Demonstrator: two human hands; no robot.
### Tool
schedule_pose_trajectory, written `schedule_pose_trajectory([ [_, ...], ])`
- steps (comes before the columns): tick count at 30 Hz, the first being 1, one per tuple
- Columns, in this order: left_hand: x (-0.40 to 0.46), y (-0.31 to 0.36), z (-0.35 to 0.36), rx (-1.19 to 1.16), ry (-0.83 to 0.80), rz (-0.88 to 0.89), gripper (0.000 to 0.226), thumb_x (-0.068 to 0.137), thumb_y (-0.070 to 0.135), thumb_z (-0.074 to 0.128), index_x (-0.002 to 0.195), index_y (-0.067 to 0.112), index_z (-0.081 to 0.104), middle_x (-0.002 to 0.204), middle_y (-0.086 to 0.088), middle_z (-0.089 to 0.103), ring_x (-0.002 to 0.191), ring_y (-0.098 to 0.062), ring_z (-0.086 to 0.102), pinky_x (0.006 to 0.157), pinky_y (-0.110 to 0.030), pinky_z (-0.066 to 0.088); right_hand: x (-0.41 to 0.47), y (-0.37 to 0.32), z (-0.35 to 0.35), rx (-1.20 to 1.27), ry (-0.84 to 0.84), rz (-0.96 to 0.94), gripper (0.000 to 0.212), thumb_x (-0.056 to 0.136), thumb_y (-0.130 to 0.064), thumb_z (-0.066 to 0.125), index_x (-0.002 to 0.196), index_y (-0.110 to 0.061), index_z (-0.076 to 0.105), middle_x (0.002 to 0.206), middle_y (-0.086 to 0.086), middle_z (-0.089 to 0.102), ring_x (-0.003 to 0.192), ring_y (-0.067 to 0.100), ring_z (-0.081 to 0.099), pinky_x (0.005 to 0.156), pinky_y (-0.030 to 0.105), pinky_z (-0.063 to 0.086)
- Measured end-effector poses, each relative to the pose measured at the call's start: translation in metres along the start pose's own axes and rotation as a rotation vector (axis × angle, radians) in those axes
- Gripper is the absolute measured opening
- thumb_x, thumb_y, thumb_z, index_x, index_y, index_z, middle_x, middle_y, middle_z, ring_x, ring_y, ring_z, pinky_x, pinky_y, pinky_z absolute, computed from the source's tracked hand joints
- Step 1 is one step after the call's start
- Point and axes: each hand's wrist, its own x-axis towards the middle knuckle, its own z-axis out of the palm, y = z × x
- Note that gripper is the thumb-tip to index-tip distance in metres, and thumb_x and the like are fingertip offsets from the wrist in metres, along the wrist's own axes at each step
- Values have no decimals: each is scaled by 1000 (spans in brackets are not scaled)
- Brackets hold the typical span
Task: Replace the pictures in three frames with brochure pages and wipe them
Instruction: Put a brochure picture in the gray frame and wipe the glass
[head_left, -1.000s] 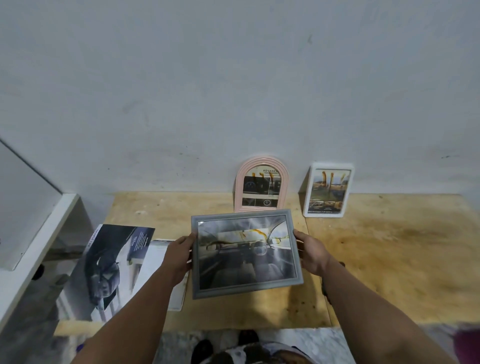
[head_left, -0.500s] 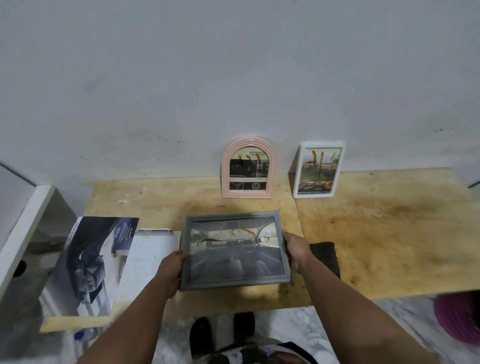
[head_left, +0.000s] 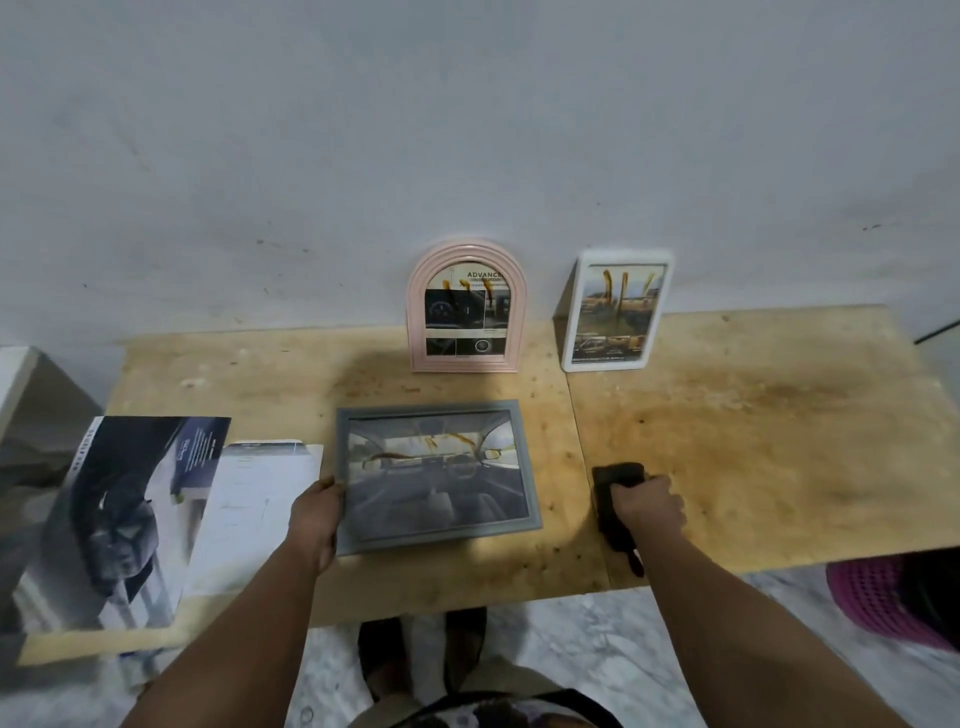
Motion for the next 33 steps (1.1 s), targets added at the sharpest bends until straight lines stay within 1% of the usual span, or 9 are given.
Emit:
schedule_pose_trajectory([
  [4,-2,5,4,54,25,-75,15,91,14,61,96,2,68,107,-24,68,98,-39,64,91,-49,54,8,10,4,62,-33,-2,66,90,-36,74,138,-2,45,123,22,61,109,42,61,94,53,55],
  [8,-10,8,6,105,15,-45,12,92,14,63,91,4,69,92,-20,70,82,-36,70,61,-37,59,12,9,0,151,-64,-60,44,87,-25,80,118,3,68,100,17,69,91,35,64,81,44,56],
  [12,-14,8,7,138,13,24,16,95,17,62,89,4,68,88,-18,69,84,-36,67,65,-38,58,12,3,-6,424,-140,-81,47,85,-16,82,123,2,62,113,20,69,103,38,66,91,49,56],
  [18,-23,15,5,246,24,121,19,97,17,59,82,7,66,85,-13,66,76,-24,63,52,-23,46,1,-32,-17,926,-453,10,43,85,-17,81,119,2,62,113,29,71,102,51,70,92,63,56],
  [21,-26,15,3,329,12,169,15,97,16,58,87,8,67,89,-7,67,89,-30,65,68,-30,52,-12,-57,-13,1008,-730,17,47,88,-25,77,126,-2,63,119,25,70,105,43,67,95,53,53],
  [23,-29,15,2,385,7,190,22,97,17,60,112,3,67,107,-8,66,100,-29,60,86,-34,50,-20,-68,-4,1047,-874,27,42,89,-27,74,122,-2,68,119,25,70,100,40,69,94,52,55],
  [25,-33,14,0,439,-6,206,45,96,21,63,136,3,55,130,-14,62,107,-25,57,92,-34,46,-30,-75,10,1091,-983,48,35,90,-22,72,114,3,72,113,27,70,93,41,72,80,51,62],
  [28,-36,8,-8,495,-45,228,58,96,32,64,147,9,46,137,-15,60,115,-29,61,100,-39,49,-50,-83,33,1022,-1060,66,37,85,-19,71,114,4,65,99,23,71,79,35,74,52,36,59],
  [33,-37,-7,-20,498,-53,224,59,94,32,62,148,15,44,137,-12,60,116,-28,61,101,-41,50,-78,-75,70,950,-1214,106,51,95,-13,60,143,1,50,142,24,58,118,35,63,60,37,59],
])
